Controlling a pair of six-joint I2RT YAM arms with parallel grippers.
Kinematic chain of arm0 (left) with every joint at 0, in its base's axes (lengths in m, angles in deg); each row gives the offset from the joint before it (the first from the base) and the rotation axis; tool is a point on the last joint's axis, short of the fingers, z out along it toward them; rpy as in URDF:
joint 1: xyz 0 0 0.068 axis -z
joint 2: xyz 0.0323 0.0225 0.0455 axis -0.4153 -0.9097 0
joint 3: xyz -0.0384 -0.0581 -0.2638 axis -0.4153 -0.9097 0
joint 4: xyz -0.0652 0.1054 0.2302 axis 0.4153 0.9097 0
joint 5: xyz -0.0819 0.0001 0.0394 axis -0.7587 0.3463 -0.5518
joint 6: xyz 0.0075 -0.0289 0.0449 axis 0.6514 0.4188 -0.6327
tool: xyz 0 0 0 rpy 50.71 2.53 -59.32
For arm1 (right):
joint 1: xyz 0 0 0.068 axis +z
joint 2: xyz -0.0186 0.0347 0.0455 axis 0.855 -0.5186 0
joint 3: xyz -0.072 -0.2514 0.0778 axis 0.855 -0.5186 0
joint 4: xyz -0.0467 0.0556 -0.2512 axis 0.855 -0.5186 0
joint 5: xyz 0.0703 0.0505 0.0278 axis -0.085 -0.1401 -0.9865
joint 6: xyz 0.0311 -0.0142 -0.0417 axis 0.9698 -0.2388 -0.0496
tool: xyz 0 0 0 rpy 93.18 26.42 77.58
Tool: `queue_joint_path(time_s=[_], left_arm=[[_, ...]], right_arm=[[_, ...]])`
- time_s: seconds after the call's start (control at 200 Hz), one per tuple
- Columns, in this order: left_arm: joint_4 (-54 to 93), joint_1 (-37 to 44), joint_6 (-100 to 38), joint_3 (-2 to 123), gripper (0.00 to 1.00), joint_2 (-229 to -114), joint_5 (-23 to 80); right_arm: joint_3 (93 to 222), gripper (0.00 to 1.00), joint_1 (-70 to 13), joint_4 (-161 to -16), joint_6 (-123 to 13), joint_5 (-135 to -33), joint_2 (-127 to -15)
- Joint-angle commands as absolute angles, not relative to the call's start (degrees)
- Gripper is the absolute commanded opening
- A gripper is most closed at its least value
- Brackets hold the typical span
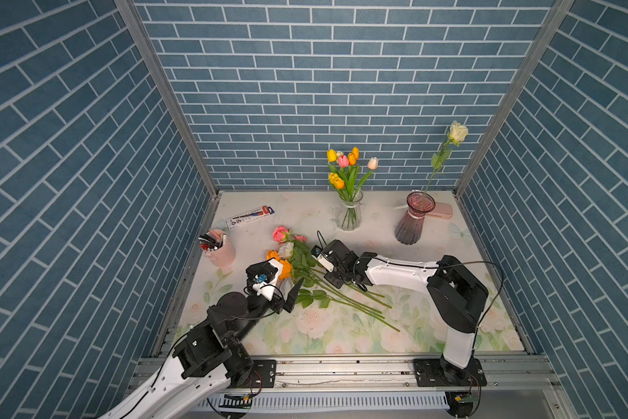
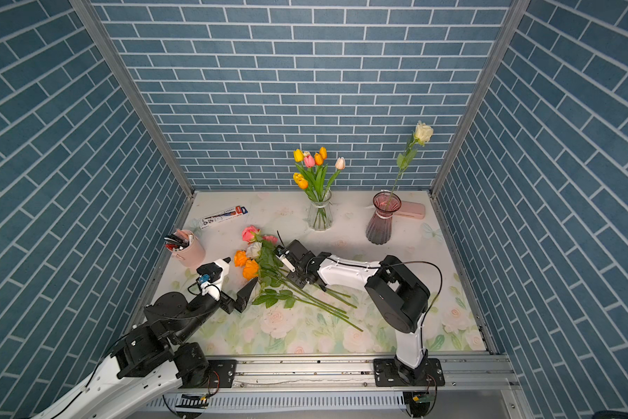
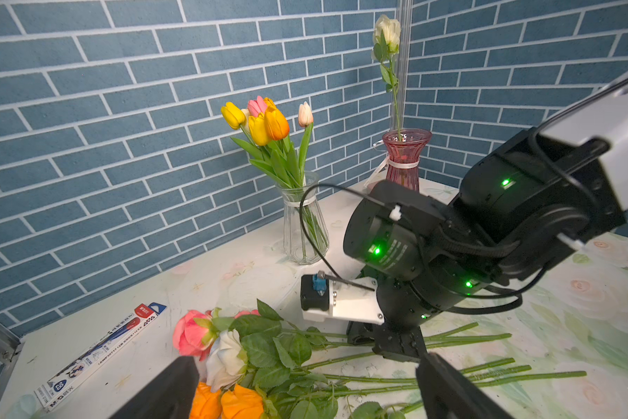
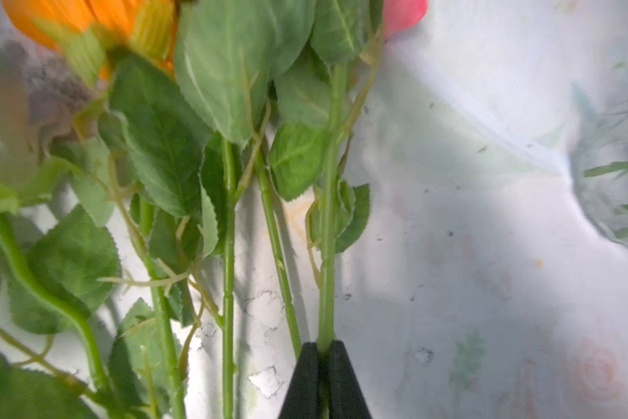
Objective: Arrange the flowers in different vases according to their variety
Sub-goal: Pick up the flower at the center of the board, then insert the flower into the vase.
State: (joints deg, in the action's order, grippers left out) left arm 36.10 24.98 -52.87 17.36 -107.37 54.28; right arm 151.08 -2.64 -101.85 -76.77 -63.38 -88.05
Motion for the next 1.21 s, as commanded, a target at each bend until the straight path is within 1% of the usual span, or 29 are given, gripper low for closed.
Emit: queue_joint_path(time_s=[0.0,0.275,0.425,0.56,0.715,0.77,0.825,0.935,1.045,1.2], left_arm=[[35.57,24.68,-52.99,17.09,1.0,-106.72,53.75],[35.34,24.68,-52.97,17.09,1.0,-104.73,54.17],[35.18,24.68,-53.01,16.92,1.0,-103.93,54.46],[35.34,24.68,-53.04,17.0,1.0,-104.22,54.39],[35.22,24.68,-53.18,16.92,1.0,-104.37,54.24],[35.22,24.68,-53.18,16.92,1.0,-104.51,54.19],[35.25,24.68,-53.2,16.92,1.0,-104.6,54.11],[35.17,24.68,-53.19,16.92,1.0,-104.62,54.1],[35.11,24.68,-53.27,16.83,1.0,-104.55,54.11],[35.01,24.68,-53.45,16.76,1.0,-104.86,54.43]], right_arm=[[150.68,0.0,-2.27,-99.81,-73.74,-59.88,-80.3],[145.47,0.0,-2.32,-97.64,-74.33,-58.93,-66.3],[141.62,0.0,-2.42,-91.66,-75.35,-57.24,-56.43],[135.82,0.0,-2.51,-79.24,-75.86,-52.32,-46.66],[124.99,0.0,-3.89,-54.92,-78.52,-40.79,-37.44],[123.08,0.0,-6.1,-48.67,-78.63,-38.13,-36.46],[122.97,0.0,-9.48,-45.94,-77.24,-37.1,-36.49],[124.3,0.0,-16.75,-41.38,-74.75,-38.99,-37.63],[129.3,0.0,-22.62,-40.27,-75.62,-41.44,-40.79],[137.34,0.0,-28.76,-39.37,-77.26,-44.27,-46.14]])
